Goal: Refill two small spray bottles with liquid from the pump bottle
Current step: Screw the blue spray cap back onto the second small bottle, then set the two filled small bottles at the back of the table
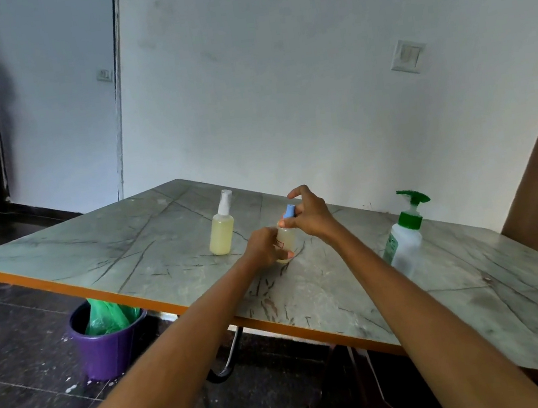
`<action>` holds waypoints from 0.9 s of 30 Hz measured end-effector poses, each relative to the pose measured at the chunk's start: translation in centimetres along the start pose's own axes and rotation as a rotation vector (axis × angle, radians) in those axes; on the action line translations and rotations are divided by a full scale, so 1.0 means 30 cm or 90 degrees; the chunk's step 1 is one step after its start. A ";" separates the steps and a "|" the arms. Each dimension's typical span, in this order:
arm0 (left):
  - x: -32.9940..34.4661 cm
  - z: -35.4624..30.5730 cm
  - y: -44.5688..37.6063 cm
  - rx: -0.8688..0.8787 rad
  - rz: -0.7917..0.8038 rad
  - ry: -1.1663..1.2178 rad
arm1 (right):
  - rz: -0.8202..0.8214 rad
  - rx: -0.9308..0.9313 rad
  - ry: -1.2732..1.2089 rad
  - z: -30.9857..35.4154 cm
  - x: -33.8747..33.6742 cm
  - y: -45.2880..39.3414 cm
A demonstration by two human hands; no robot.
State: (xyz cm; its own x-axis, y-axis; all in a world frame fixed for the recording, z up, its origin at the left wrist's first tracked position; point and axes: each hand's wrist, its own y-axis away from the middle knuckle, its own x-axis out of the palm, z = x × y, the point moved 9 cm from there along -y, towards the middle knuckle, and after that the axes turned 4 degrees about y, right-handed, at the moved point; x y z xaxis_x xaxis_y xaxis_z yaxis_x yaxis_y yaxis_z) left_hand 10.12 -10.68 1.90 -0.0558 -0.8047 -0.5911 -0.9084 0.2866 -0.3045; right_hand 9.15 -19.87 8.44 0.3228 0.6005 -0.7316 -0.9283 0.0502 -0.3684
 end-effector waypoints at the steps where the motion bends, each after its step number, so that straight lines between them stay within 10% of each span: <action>1: -0.013 0.007 0.008 0.000 -0.011 0.003 | 0.004 0.002 -0.004 0.000 0.000 0.003; 11: -0.425 0.042 0.199 0.065 -0.510 0.012 | -0.011 0.010 -0.033 -0.001 0.016 0.044; 18: -0.326 0.195 0.081 -0.127 -0.272 0.042 | -0.014 0.064 0.028 -0.044 0.068 0.046; 27: -0.299 0.200 0.010 -0.117 -0.199 0.054 | 0.004 0.081 0.027 -0.069 0.079 0.035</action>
State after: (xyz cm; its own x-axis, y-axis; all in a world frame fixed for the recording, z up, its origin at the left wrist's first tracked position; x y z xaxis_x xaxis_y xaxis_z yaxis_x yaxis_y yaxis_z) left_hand 12.83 -0.25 2.64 0.2092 -0.8808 -0.4247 -0.9459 -0.0722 -0.3163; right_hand 9.32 -20.04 5.14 0.3225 0.5666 -0.7583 -0.9452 0.1500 -0.2900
